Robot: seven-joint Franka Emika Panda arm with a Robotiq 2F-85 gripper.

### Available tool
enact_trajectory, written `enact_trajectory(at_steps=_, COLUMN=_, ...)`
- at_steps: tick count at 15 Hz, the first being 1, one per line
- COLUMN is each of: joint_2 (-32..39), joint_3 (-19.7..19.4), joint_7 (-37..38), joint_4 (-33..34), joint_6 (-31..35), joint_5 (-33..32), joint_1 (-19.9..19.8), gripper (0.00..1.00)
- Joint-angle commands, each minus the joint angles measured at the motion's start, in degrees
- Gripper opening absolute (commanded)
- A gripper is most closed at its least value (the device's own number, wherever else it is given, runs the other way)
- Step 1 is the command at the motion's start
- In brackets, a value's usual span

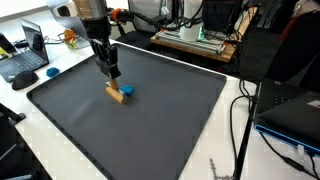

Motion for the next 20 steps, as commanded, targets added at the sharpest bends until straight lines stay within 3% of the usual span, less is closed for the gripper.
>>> enact_trajectory(at_steps=1, joint_2=-4.88, joint_3=-0.35, joint_7=-0.14, joint_4=-3.3, joint_6=-3.19, joint_5=0.23, joint_1=0.51, gripper=0.21)
enact_trajectory(at_steps=20, joint_2=-1.06, joint_3=-0.33, joint_7=-1.16, joint_4=-2.49, joint_6=-9.35, joint_5=-0.93, joint_1=0.73, gripper=0.21)
